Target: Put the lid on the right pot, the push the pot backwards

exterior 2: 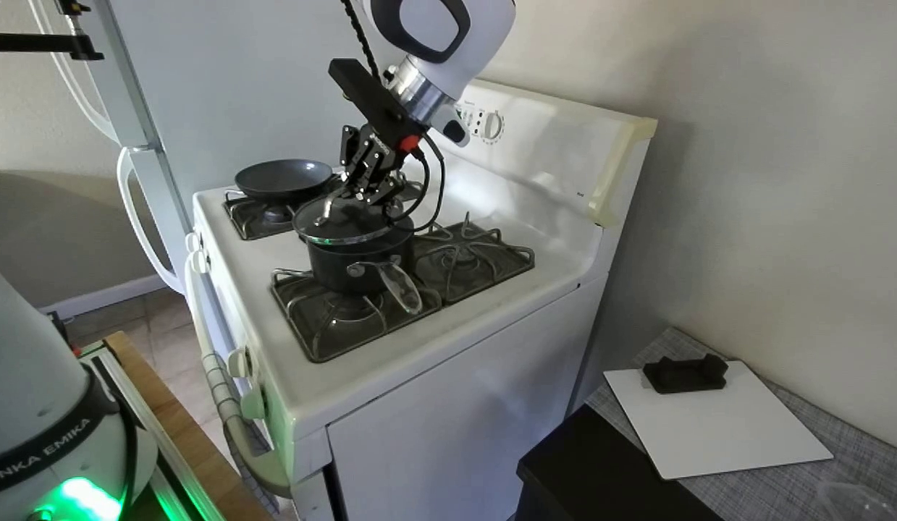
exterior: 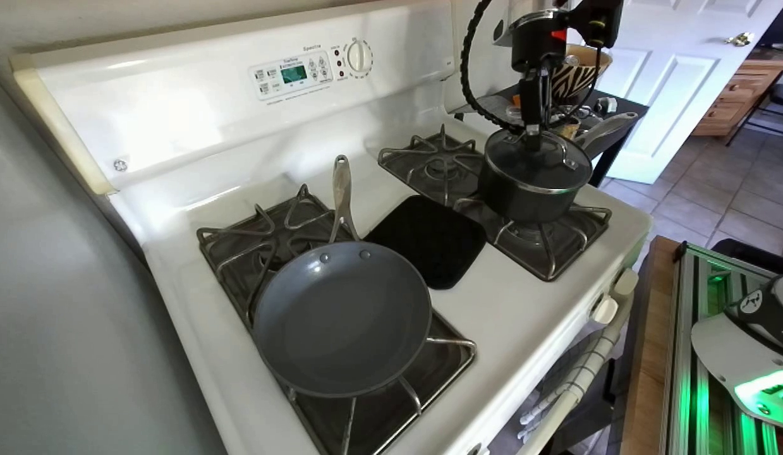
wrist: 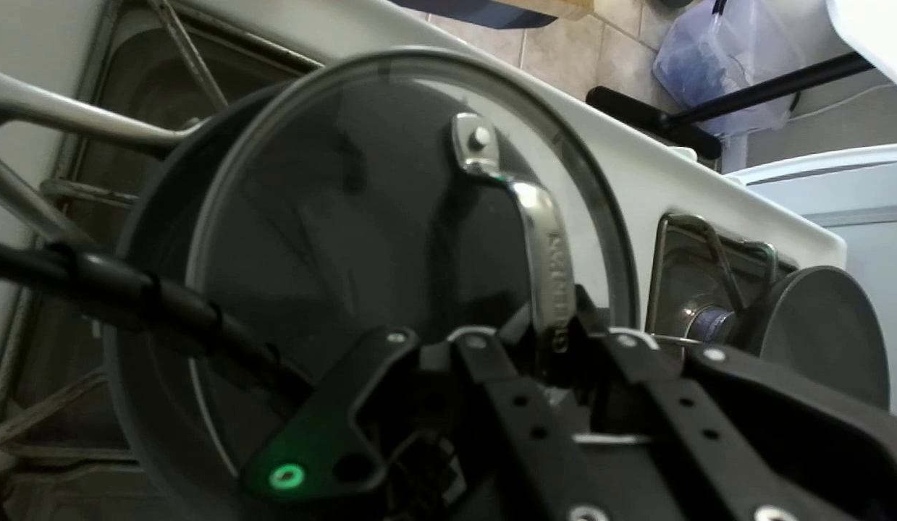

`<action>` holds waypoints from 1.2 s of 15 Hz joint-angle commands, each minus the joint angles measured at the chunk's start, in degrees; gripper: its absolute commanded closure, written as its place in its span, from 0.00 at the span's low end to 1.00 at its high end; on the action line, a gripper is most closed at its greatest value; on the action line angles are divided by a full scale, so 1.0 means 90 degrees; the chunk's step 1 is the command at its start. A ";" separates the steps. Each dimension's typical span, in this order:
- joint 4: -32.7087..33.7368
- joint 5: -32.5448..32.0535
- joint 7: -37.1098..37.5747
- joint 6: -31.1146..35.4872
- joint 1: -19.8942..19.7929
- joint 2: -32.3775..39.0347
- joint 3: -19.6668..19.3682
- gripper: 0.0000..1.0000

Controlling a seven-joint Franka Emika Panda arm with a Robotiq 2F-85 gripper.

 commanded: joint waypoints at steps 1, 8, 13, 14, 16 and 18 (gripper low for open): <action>-0.0019 0.0121 -0.0150 0.0059 -0.0090 -0.0011 -0.0095 1.00; 0.0018 0.0274 -0.0179 0.0100 -0.0185 0.0072 -0.0183 1.00; 0.0059 0.0333 -0.0136 0.0142 -0.0175 0.0166 -0.0157 1.00; 0.0070 0.0349 -0.0127 0.0158 -0.0177 0.0189 -0.0155 1.00; 0.0108 0.0319 -0.0078 0.0159 -0.0175 0.0245 -0.0146 1.00; 0.0128 0.0307 -0.0060 0.0147 -0.0175 0.0272 -0.0140 1.00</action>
